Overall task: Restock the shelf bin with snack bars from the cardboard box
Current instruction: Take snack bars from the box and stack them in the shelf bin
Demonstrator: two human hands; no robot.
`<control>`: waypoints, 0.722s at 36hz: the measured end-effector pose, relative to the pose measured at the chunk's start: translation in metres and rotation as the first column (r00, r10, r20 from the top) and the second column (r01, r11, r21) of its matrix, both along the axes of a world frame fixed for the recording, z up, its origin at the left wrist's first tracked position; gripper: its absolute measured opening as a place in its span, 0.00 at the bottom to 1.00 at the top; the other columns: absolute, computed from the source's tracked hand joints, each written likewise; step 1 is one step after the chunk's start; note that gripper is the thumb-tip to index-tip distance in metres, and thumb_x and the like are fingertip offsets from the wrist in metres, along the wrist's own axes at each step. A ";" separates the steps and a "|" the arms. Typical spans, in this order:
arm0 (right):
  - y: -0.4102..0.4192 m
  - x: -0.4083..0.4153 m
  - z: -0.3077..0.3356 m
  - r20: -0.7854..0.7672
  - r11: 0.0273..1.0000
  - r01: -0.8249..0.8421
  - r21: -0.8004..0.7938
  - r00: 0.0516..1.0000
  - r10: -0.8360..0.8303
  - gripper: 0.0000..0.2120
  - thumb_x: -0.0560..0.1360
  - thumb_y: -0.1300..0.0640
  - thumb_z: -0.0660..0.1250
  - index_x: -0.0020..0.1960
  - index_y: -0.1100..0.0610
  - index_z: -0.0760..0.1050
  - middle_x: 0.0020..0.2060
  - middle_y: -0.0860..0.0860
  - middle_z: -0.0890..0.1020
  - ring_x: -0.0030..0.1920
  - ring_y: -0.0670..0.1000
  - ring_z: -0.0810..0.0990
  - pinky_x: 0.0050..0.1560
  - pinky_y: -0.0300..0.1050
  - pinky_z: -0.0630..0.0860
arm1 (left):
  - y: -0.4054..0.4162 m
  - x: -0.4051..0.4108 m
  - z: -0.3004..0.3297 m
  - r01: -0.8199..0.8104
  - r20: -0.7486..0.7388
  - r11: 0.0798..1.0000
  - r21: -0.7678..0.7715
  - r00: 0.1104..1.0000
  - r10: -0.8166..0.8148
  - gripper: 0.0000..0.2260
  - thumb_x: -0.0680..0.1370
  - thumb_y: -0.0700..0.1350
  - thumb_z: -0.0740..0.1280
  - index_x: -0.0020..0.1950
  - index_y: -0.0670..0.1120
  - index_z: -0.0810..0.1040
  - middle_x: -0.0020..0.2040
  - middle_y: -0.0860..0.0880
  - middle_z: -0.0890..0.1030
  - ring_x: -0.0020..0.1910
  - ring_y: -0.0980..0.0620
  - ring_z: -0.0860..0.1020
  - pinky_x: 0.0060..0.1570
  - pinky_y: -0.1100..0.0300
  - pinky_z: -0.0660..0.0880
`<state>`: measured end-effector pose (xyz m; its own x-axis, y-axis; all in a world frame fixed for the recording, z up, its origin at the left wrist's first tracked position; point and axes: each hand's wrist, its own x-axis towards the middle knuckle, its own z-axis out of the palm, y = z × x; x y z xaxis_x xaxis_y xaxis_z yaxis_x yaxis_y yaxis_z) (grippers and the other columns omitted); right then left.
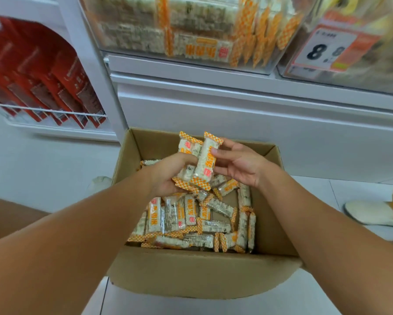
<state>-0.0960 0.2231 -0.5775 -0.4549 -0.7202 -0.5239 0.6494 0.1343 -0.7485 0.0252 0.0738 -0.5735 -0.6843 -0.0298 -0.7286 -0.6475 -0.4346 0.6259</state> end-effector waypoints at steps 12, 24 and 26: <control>-0.009 -0.017 0.162 -0.239 0.951 -0.299 0.083 0.920 0.310 0.27 0.69 0.67 0.72 0.66 0.60 0.70 0.48 0.55 0.86 0.48 0.52 0.86 0.49 0.44 0.84 | -0.009 -0.004 0.142 0.254 -0.229 0.966 -0.053 0.938 -0.260 0.18 0.67 0.47 0.73 0.56 0.46 0.78 0.38 0.49 0.84 0.35 0.54 0.82 0.38 0.59 0.80; -0.014 -0.036 0.251 -0.779 0.926 -0.343 0.160 0.531 0.332 0.46 0.64 0.69 0.79 0.75 0.46 0.64 0.63 0.54 0.78 0.51 0.45 0.84 0.46 0.38 0.80 | -0.032 -0.040 0.228 0.223 -0.310 0.872 -0.436 0.872 -0.378 0.16 0.73 0.49 0.75 0.59 0.48 0.82 0.44 0.53 0.84 0.43 0.55 0.81 0.41 0.63 0.79; -0.017 -0.043 0.253 -0.833 0.930 -0.336 0.149 0.464 0.301 0.50 0.60 0.63 0.84 0.75 0.42 0.64 0.69 0.47 0.73 0.51 0.39 0.81 0.46 0.34 0.78 | -0.035 -0.044 0.232 0.171 -0.347 0.924 -0.342 0.891 -0.293 0.15 0.76 0.47 0.71 0.62 0.46 0.81 0.46 0.49 0.84 0.42 0.53 0.81 0.40 0.61 0.79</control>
